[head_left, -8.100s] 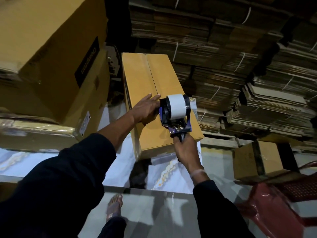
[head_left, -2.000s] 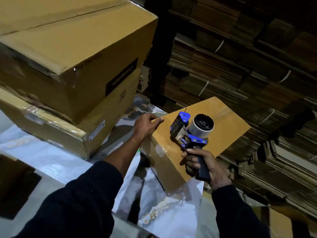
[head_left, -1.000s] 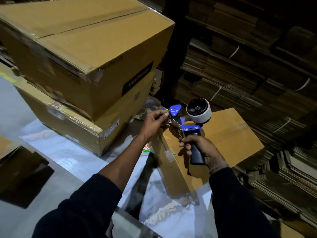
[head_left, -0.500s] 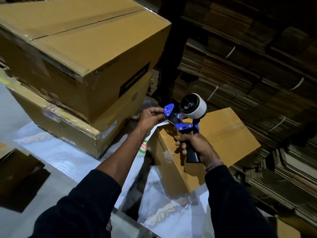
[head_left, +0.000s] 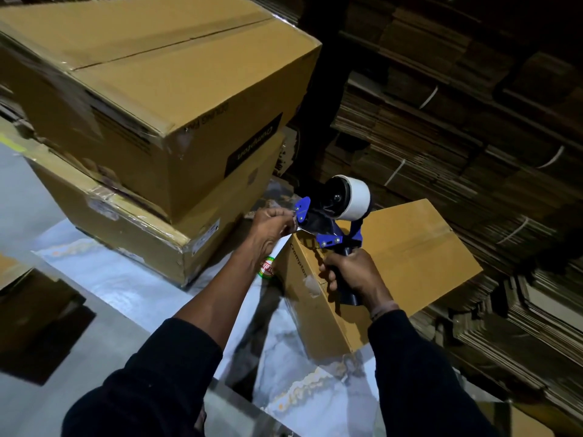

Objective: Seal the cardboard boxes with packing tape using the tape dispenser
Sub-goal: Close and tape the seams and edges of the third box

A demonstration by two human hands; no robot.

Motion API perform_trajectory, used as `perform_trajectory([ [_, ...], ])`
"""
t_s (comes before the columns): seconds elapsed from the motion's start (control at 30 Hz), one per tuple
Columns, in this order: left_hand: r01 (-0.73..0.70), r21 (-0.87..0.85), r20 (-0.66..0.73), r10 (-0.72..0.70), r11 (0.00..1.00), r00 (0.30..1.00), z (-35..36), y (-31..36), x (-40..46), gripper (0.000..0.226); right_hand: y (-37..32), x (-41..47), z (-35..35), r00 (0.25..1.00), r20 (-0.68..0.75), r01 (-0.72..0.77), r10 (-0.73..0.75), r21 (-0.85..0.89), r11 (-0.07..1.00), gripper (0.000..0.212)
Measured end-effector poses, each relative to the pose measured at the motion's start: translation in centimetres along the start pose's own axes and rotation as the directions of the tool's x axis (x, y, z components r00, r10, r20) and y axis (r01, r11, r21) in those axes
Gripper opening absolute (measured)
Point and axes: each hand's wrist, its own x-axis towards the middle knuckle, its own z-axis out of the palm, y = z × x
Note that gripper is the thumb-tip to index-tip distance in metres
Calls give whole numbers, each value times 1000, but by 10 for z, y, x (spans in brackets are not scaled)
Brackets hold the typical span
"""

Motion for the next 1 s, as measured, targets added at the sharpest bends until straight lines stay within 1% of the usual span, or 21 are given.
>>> perform_trajectory([
  [0.07,16,-44,-25,-17,999,1000,-2,1,-1,22,0,-3,6,999,-26,17,-18,-33,999,25],
  [0.17,75,-163,-49,-84,984,995,-7,-1,-3,14,0,-7,12,998,-47,43,-46,-79,996,23],
  [0.23,88,-180,-41,-97,980,994,-12,-5,-4,12,3,-6,15,995,-56,73,-81,-130,989,23],
  [0.27,88,-165,-26,-93,982,995,-15,-9,-2,6,5,-5,17,992,-72,92,-106,-169,981,24],
  [0.3,85,-160,-11,-88,983,996,-17,-12,-1,6,7,-5,18,988,-87,105,-126,-212,972,25],
  [0.33,84,-131,0,-84,988,996,-19,-16,0,16,8,-6,19,986,-97,108,-136,-251,962,25],
  [0.4,80,-108,10,-79,991,997,-23,-21,-4,26,11,-8,21,983,-105,116,-149,-275,955,21],
  [0.43,75,-110,13,-74,991,997,-25,-22,-4,28,12,-9,21,982,-113,118,-155,-278,953,19],
  [0.5,55,-105,19,-53,993,998,-27,-24,-6,19,13,-12,21,976,-133,124,-171,-305,944,18],
  [0.53,42,-95,11,-41,995,999,-27,-22,-9,15,15,-12,21,972,-143,132,-187,-326,936,21],
  [0.63,-26,-76,-17,25,997,1000,-25,-24,-11,25,19,-14,22,966,-158,138,-204,-351,926,25],
  [0.7,-95,-16,-46,94,995,995,-24,-26,-11,28,21,-16,23,967,-164,128,-197,-356,926,25],
  [0.8,-173,95,-117,184,980,976,-20,-29,-11,34,24,-17,26,962,-176,130,-210,-379,916,41],
  [0.87,-209,150,-157,232,966,960,-17,-30,-15,34,28,-15,29,961,-181,124,-210,-396,910,42],
  [1.0,-260,101,-180,275,960,945,-12,-34,-22,31,39,-12,34,957,-198,106,-211,-440,892,38],
])
